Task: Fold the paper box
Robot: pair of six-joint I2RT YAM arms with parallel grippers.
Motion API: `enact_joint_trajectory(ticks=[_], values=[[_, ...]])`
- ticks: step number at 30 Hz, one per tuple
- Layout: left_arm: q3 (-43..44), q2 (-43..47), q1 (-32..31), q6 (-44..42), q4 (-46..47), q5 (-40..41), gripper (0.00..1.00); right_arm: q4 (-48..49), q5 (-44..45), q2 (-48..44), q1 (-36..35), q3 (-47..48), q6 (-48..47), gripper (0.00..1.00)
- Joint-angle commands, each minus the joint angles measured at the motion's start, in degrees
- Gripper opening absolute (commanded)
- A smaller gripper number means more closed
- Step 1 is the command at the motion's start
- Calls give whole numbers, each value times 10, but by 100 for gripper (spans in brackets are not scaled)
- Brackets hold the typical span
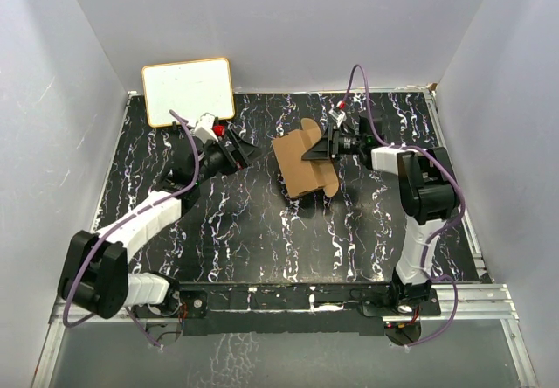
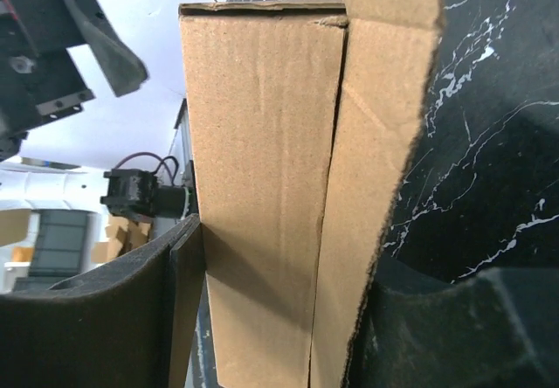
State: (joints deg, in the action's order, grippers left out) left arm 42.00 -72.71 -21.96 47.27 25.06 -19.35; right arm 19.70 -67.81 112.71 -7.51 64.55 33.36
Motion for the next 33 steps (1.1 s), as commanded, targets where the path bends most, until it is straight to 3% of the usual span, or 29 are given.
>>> enact_joint_trajectory(ticks=[1, 16, 26, 33], values=[[8, -31, 2, -20, -36, -13, 97, 86, -34, 12, -2, 3, 85, 52], [118, -191, -44, -77, -157, 29, 92, 75, -1, 83, -19, -7, 119, 53], [180, -284, -61, -93, -181, 44, 91, 26, 19, 96, -20, 4, 87, 54], [202, -303, -68, -96, -176, 37, 92, 19, 21, 102, -19, 7, 81, 55]])
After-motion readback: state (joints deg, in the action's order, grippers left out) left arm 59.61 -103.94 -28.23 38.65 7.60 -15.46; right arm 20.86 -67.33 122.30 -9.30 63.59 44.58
